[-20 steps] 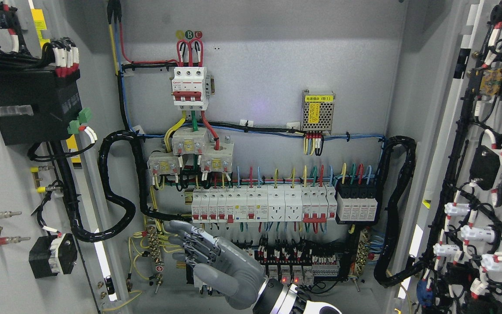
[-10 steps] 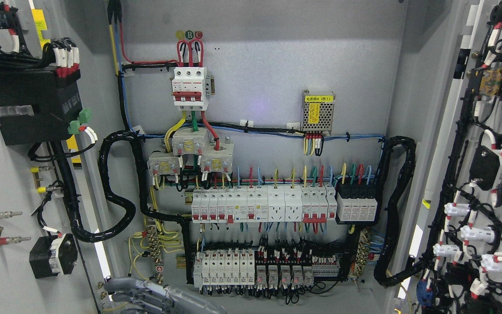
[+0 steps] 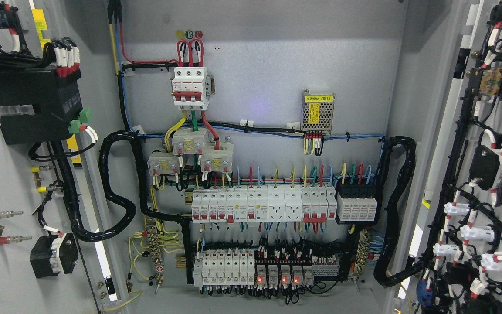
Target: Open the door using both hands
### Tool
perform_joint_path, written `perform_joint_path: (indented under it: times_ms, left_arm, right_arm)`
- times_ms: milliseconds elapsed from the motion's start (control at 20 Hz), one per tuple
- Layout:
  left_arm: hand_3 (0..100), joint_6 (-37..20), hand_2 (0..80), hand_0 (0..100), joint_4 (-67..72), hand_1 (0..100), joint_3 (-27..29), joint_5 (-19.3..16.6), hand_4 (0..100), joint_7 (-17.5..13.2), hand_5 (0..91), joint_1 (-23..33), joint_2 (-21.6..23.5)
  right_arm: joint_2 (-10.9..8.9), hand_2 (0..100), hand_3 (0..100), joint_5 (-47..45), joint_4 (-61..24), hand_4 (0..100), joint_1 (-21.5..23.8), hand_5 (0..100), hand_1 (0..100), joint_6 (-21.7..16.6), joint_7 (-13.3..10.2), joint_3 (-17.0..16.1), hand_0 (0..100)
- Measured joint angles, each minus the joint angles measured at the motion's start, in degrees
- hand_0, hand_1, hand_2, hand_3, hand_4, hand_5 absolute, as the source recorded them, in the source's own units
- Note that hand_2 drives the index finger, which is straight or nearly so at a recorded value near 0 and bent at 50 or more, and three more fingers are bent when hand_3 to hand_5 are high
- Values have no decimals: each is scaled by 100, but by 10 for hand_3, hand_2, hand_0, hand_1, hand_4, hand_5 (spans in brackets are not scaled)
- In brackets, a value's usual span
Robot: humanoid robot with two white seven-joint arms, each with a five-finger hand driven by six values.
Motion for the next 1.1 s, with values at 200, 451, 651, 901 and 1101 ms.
perform_joint_path:
  times_ms: [200, 451, 651, 901, 1101]
  left_arm:
    - [0, 0, 0, 120, 0, 556, 1, 0, 0, 9, 0, 1, -2]
    - [0, -9, 0, 120, 0, 556, 1, 0, 0, 13, 0, 2, -2]
    - [0, -23, 0, 120, 0, 556, 2, 0, 0, 16, 0, 2, -5]
    - [0, -15, 0, 120, 0, 556, 2, 0, 0, 19, 0, 2, -7]
    - [0, 2, 0, 120, 0, 556, 2, 0, 0, 20, 0, 4, -10]
  right_arm:
    - [40, 40, 0, -16, 33, 0, -82, 0, 500, 9, 25, 115, 0]
    - [82, 40, 0, -41, 102, 0, -232, 0, 500, -37, -71, 267, 0]
    - [107, 40, 0, -55, 157, 0, -338, 0, 500, -58, -168, 381, 0]
    - [134, 40, 0, -132, 212, 0, -446, 0, 500, -68, -340, 567, 0]
    - [150, 40, 0, -548, 246, 0, -504, 0, 500, -71, -703, 725, 0]
